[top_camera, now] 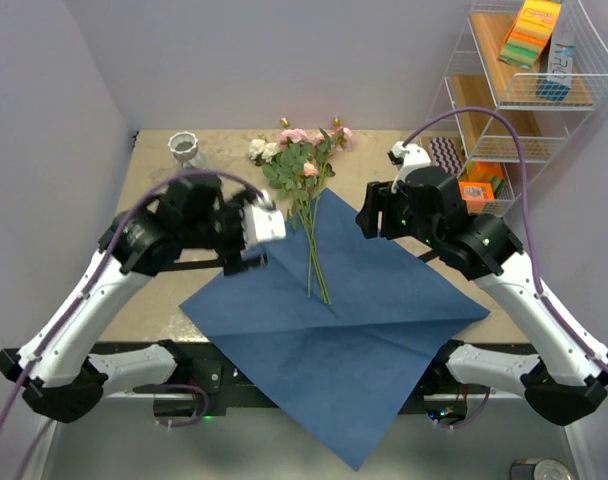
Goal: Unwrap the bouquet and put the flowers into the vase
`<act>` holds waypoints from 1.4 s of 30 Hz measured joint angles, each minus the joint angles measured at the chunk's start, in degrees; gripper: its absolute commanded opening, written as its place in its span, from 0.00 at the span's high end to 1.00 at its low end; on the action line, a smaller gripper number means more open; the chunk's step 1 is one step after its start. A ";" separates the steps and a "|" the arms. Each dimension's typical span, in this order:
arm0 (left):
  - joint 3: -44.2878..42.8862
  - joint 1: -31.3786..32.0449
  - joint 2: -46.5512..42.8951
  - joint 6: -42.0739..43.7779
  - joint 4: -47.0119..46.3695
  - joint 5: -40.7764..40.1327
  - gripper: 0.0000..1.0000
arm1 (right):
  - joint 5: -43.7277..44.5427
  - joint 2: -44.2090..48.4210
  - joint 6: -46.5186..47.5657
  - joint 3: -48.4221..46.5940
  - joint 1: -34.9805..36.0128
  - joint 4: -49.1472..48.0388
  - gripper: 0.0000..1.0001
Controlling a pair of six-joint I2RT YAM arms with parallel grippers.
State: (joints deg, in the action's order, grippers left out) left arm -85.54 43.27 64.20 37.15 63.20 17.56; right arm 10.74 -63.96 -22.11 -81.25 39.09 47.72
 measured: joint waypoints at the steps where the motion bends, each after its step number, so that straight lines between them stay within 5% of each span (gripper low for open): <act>1: -0.35 -6.51 1.01 -0.02 -1.46 0.39 0.06 | -0.17 0.76 0.00 -0.28 0.00 1.09 0.37; 6: -0.98 -30.27 9.55 -0.09 -5.38 4.92 0.01 | -0.13 4.81 -0.37 -0.33 0.02 6.25 0.40; 10: 3.93 -37.55 11.19 -2.12 -8.96 6.60 0.01 | 0.35 2.29 -0.68 -0.55 1.11 6.91 0.45; 18: 11.21 -40.87 5.97 -14.34 -25.55 -1.62 0.01 | 0.02 -12.61 -1.05 -2.10 1.81 -3.58 0.40; 32: 8.83 -41.38 21.86 -24.09 -45.57 -20.61 0.01 | -0.22 -5.90 -2.25 11.28 2.49 -15.21 0.34; 42: 14.32 -42.71 22.25 -26.23 -56.39 -20.83 0.01 | -0.22 -5.75 -2.03 11.32 2.49 -16.79 0.33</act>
State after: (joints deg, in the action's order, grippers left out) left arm -71.22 0.56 86.46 10.92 6.81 -3.27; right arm 10.52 -69.71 -24.14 -69.93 41.58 30.94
